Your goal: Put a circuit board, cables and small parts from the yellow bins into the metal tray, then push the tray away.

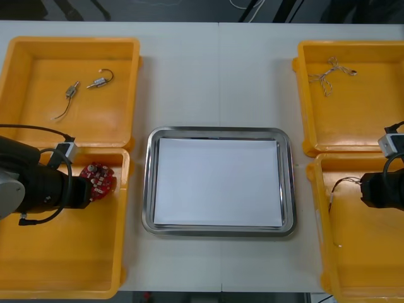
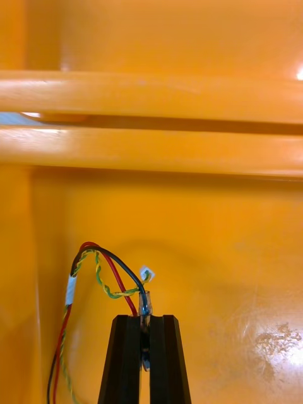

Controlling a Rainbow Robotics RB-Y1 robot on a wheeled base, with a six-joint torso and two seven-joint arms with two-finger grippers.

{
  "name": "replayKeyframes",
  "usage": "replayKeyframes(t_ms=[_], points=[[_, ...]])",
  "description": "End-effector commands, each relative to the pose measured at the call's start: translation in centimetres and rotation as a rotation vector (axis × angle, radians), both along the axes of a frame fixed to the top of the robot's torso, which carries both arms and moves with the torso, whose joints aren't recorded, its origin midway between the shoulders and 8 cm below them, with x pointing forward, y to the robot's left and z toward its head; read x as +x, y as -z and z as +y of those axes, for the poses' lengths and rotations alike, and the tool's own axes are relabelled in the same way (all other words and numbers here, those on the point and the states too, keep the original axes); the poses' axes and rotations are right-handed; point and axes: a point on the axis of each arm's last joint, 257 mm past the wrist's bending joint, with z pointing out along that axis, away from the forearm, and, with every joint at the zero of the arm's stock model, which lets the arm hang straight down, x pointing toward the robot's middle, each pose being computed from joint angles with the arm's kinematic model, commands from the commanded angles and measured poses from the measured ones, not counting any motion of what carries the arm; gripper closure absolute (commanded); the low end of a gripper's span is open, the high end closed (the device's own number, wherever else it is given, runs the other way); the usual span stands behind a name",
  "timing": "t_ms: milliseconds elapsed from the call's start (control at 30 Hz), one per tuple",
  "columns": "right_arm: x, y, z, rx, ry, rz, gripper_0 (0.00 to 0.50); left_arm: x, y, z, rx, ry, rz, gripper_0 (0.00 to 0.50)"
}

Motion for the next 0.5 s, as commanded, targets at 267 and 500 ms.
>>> replayKeyframes(t_ms=[267, 500], points=[[-2.3, -2.5, -3.3, -0.001, 0.012, -0.001, 0.500, -1.1, 1.1, -1.4, 0.007, 0.092, 0.006, 0.500], [-4.5, -2.5, -5.4, -0.039, 0.041, 0.007, 0.500, -1.1, -0.3, -0.5, 0.020, 0.087, 0.015, 0.500]])
